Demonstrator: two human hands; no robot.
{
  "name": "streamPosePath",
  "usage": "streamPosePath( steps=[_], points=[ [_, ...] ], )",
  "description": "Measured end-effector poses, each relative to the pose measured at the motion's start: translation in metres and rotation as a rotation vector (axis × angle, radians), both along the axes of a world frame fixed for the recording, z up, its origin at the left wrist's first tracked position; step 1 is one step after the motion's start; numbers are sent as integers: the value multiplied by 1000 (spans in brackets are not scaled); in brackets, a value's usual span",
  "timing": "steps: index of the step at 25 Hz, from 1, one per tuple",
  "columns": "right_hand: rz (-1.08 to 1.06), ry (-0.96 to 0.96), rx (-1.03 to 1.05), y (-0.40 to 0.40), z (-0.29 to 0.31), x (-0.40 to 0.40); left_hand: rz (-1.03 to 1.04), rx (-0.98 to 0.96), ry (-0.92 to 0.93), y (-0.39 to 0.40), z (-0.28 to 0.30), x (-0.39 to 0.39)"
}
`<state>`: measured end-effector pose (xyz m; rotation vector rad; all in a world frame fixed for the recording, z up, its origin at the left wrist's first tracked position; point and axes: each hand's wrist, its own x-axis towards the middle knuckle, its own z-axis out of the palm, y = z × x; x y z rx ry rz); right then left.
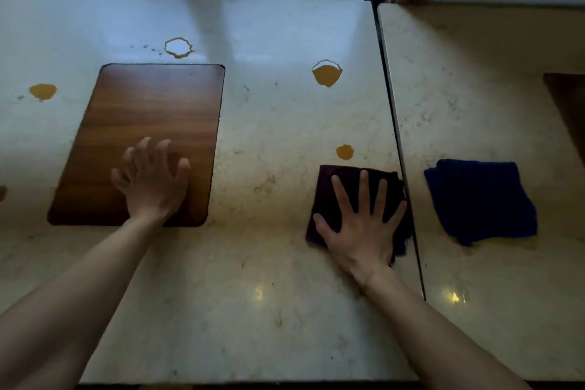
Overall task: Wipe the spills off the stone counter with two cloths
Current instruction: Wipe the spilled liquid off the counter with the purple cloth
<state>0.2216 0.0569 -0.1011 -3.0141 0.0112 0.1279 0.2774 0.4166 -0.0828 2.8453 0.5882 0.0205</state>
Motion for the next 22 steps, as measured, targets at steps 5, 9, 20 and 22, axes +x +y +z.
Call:
streamPosePath(
  steps=[5, 9, 20, 22],
  points=[
    [-9, -86, -36, 8, 3, 103, 141, -24, 2, -4, -8, 33],
    [-19, -56, -7, 13, 5, 189, 152, 41, 44, -5, -15, 34],
    [-22, -4, 14, 36, 7, 409, 188, 140, 22, 8, -33, 38],
    [13, 3, 2, 40, 7, 449, 150, 190, -39, 16, -48, 31]
  ],
)
